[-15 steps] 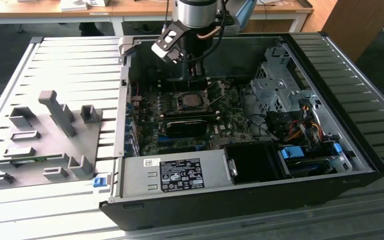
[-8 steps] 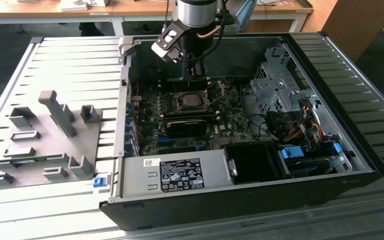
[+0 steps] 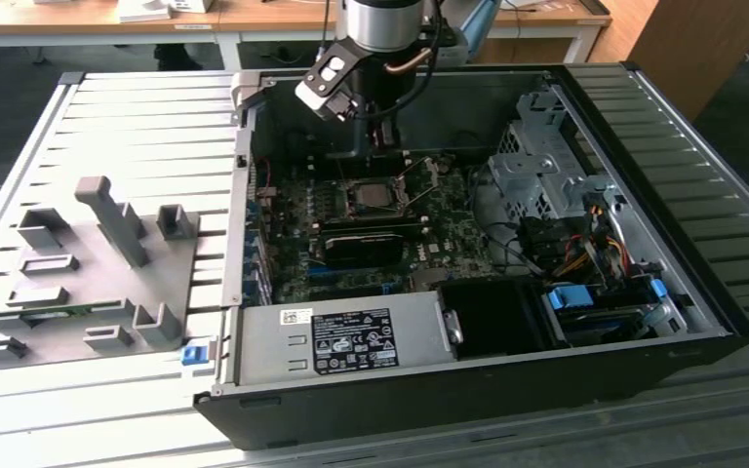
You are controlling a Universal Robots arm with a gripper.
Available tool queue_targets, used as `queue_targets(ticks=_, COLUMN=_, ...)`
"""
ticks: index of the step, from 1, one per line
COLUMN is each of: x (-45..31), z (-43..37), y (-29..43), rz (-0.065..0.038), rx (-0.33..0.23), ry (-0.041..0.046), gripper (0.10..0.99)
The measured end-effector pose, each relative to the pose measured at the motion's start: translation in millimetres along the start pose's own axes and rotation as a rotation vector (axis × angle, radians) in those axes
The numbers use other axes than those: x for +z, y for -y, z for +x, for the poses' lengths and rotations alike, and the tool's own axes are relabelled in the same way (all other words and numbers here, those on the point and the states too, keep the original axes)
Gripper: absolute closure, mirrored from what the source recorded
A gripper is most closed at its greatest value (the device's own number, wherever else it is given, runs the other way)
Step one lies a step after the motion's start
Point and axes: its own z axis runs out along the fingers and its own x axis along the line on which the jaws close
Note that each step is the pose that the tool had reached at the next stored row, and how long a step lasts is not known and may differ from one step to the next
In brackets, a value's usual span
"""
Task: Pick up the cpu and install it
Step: 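Close the cpu cover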
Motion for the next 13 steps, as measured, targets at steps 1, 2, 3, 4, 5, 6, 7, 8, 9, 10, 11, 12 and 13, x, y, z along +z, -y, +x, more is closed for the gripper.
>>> queue_targets(ticks=1, x=-0.7, z=0.0, y=0.0, rz=0.000, rx=0.000, ry=0.0000, gripper=0.980)
queue_targets(ticks=2, x=-1.4, z=0.0, y=0.0, rz=0.000, rx=0.000, ry=0.0000, gripper=0.980)
queue_targets(ticks=3, x=-2.2, z=0.0, y=0.0, rz=0.000, rx=0.000, ry=0.0000, gripper=0.980)
queue_targets(ticks=4, x=-3.1, z=0.1, y=-0.1, rz=0.000, rx=0.000, ry=-0.0001, gripper=0.980)
queue_targets(ticks=5, x=-4.5, z=0.1, y=-0.1, rz=0.000, rx=0.000, ry=-0.0001, gripper=0.980)
queue_targets(ticks=6, x=-6.2, z=0.1, y=-0.2, rz=0.000, rx=0.000, ry=-0.0001, gripper=0.980)
queue_targets(ticks=7, x=-7.4, z=0.1, y=-0.2, rz=0.000, rx=0.000, ry=0.0000, gripper=0.980)
queue_targets(ticks=8, x=-8.5, z=0.1, y=-0.2, rz=0.000, rx=0.000, ry=-0.0001, gripper=0.980)
queue_targets(ticks=9, x=-9.8, z=0.2, y=-0.3, rz=0.000, rx=0.000, ry=-0.0001, gripper=0.980)
queue_targets(ticks=10, x=-11.3, z=0.2, y=-0.3, rz=0.000, rx=0.000, ry=-0.0001, gripper=0.980)
queue_targets(ticks=11, x=-12.8, z=0.2, y=-0.4, rz=0.000, rx=0.000, ry=-0.0002, gripper=0.980)
queue_targets(ticks=12, x=-14.8, z=0.3, y=-0.4, rz=0.000, rx=0.000, ry=-0.0002, gripper=0.980)
queue_targets(ticks=13, x=-16.8, z=0.3, y=-0.5, rz=0.001, rx=0.000, ry=0.0000, gripper=0.980)
